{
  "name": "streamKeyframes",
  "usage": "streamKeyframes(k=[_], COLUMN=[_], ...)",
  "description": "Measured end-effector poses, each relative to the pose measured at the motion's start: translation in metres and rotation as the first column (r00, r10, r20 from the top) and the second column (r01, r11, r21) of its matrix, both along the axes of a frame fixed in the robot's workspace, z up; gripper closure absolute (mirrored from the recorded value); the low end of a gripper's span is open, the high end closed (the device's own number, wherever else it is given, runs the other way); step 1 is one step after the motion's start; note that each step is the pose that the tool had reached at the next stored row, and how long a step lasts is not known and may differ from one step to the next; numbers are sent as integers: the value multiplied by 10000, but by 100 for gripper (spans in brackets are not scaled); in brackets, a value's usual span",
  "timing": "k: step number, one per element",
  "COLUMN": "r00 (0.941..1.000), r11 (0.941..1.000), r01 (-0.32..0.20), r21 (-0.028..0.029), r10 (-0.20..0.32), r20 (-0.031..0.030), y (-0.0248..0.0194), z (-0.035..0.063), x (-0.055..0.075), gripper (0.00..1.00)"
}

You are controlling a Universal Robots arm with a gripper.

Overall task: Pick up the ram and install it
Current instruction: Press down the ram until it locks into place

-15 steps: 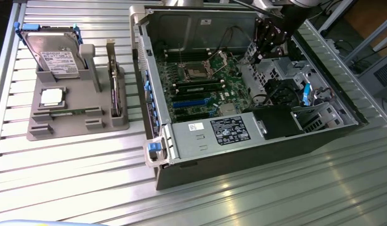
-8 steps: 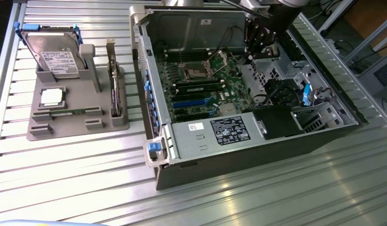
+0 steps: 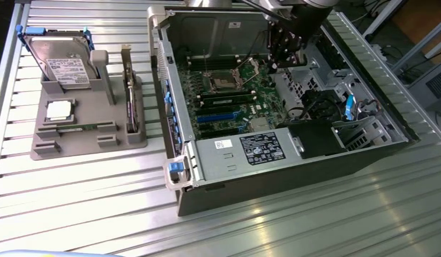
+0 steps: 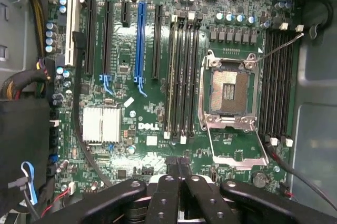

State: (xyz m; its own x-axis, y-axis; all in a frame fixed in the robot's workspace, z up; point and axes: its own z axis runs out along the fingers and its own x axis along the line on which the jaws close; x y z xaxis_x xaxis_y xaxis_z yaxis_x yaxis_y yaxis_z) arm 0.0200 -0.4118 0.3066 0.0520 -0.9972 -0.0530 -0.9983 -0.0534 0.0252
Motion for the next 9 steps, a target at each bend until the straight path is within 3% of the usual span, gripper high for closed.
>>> streamKeyframes(k=[6, 9], r00=[10000, 9986], r11=[10000, 9986], r01=[45, 523], r21=[0, -3], r10=[-45, -523], r20=[0, 0], y=[0, 0], z=[0, -1], x=[-31, -31], gripper=[90, 90])
